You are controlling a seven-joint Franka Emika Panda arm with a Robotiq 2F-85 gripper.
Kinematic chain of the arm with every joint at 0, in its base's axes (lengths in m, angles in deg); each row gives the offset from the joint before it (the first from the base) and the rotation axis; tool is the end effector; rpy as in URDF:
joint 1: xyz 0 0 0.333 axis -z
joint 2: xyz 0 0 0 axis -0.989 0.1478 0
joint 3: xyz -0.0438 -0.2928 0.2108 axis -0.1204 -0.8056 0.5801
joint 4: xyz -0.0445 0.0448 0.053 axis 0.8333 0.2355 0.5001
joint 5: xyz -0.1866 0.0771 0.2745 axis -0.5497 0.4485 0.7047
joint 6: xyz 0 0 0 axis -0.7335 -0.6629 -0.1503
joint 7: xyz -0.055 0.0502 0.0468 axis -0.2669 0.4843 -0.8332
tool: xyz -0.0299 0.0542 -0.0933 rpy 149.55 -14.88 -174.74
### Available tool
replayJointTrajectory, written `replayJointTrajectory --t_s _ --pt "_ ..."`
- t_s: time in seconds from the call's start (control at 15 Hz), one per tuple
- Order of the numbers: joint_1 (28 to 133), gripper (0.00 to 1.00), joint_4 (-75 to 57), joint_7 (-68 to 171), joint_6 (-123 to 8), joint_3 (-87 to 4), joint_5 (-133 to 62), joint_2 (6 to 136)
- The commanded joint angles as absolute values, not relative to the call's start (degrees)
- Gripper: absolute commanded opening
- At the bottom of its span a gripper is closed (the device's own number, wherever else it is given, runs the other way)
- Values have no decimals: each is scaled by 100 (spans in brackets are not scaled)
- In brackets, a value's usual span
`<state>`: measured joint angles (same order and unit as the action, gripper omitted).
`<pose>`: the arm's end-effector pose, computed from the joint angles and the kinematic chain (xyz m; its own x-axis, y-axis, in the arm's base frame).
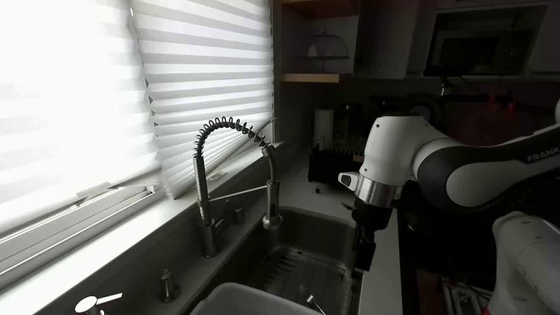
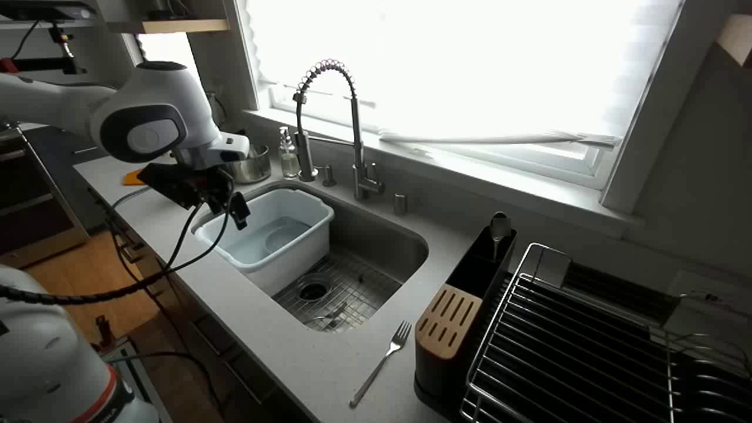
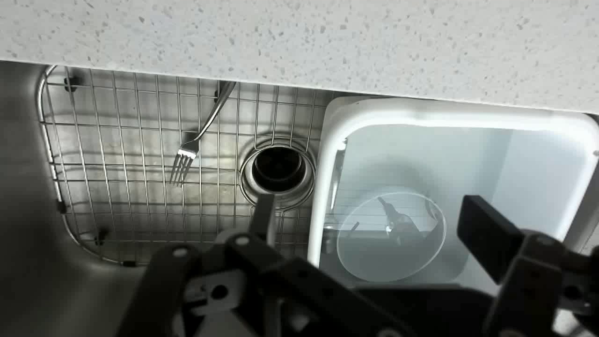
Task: Put the fork in the utensil drying rack
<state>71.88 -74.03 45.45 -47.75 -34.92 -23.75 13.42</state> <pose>0.2518 0.0650 0.4902 0.9794 0.1402 0.1454 0.1556 -0.9826 -0.1012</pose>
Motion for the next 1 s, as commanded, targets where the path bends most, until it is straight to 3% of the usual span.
replayJointTrajectory --t_s 0.0,0.67,0.93 --pt "7214 100 -7397 4531 -4755 -3468 -2356 1344" --pt "7214 100 -7400 4531 -4754 -3468 -2357 1350" --pt "7798 100 -7137 4685 -4692 -3578 -2779 1829"
